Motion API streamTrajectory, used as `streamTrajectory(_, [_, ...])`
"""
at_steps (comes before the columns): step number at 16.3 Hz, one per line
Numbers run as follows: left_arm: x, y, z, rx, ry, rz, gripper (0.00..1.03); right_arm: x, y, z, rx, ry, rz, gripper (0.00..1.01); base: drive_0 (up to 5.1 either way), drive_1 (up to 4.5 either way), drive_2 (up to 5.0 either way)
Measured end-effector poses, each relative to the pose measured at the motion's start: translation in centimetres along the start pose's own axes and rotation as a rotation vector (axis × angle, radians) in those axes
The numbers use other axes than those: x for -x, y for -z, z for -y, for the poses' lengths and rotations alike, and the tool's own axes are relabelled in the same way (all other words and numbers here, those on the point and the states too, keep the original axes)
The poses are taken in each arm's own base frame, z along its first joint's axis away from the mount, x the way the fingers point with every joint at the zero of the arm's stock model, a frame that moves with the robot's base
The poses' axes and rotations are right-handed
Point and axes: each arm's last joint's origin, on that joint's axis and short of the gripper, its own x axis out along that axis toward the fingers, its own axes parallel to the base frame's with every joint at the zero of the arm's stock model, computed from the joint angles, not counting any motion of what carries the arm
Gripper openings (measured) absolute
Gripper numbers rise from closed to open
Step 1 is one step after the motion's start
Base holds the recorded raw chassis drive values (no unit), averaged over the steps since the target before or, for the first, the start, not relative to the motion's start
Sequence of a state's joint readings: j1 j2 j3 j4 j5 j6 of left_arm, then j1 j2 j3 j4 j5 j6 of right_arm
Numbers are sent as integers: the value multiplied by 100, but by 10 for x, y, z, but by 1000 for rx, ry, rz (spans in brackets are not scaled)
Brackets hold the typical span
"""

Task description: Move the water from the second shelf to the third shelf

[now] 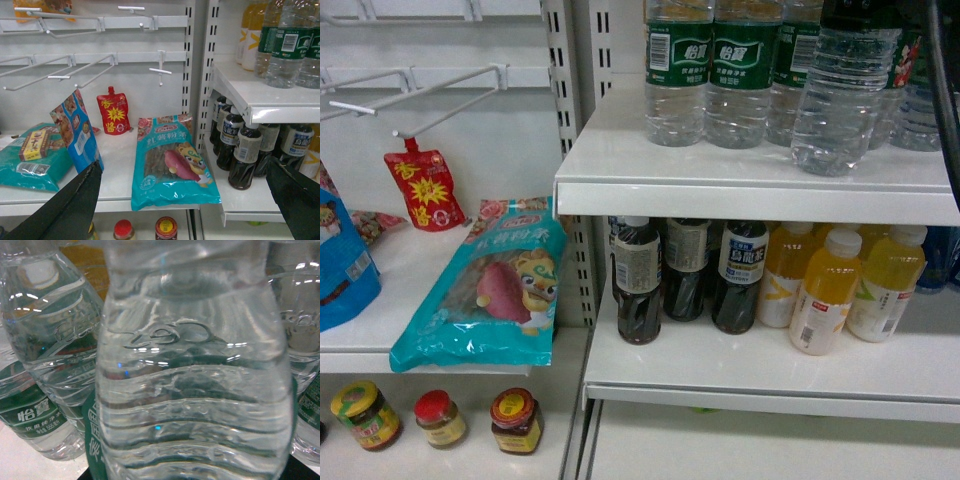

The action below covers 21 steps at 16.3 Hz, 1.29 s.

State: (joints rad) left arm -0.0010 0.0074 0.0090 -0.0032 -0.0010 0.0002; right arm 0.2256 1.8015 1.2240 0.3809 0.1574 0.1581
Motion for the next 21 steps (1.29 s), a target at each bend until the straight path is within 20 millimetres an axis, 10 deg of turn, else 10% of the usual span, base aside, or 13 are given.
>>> streamTrajectory(5, [0,0,0,0,0,0,98,-1,0,2,-18,5,-6,42,-495,250,250])
streamTrajectory(11, [0,0,0,0,0,0,98,-3,-4,0,-27,-5,4,100,-495,250,250])
streamTrajectory(21, [0,0,0,0,0,0,98,25,-11,1,21,-18,8,98,-149,75,75])
